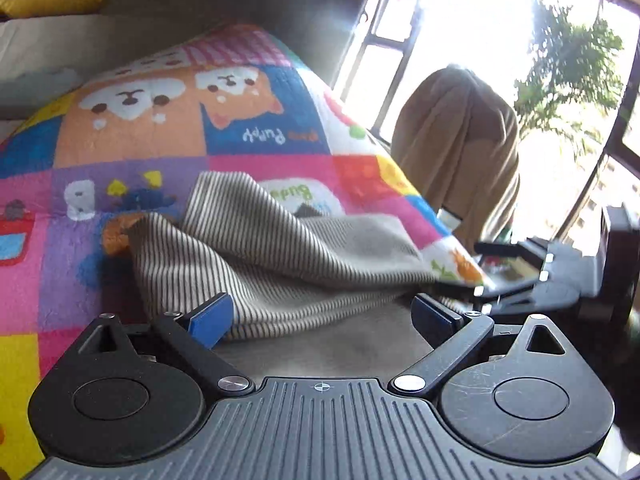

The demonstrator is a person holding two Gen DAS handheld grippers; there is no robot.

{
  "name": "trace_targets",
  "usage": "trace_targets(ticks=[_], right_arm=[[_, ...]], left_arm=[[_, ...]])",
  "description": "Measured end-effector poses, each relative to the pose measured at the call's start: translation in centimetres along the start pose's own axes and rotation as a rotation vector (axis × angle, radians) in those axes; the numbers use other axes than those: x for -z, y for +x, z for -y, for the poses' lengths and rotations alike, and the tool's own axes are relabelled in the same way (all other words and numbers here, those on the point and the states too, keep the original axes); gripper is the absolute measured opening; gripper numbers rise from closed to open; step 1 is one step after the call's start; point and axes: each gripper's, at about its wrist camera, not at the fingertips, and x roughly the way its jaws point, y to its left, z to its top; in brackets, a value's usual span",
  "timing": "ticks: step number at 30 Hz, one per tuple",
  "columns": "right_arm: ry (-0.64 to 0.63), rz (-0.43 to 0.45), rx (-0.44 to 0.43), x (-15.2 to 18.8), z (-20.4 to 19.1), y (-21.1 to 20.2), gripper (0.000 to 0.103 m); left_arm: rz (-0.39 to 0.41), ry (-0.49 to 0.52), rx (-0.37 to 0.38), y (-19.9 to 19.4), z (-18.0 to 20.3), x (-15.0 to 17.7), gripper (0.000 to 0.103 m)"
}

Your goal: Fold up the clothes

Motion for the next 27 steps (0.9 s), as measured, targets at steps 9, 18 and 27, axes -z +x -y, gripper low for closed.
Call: trace_targets(ticks=[9, 18, 27], right_arm=[[-0.087, 0.046, -0.019, -0.2, -2.5, 0.9, 0.095], [-0.126, 0.059, -0.008, 0.4, -3.7, 1.4, 0.095], [-0.176, 0.061, 0.087, 0.5, -3.6, 1.7, 0.095]], left_arm=[[-0.244, -0.371, 0.086, 7.6, -4.4, -3.4, 0.088], [-0.127, -0.390, -0.122, 11.5, -4.1, -5.8, 0.074], [-0.016, -0.214, -0.145, 7.8, -1.9, -5.8, 0.014]])
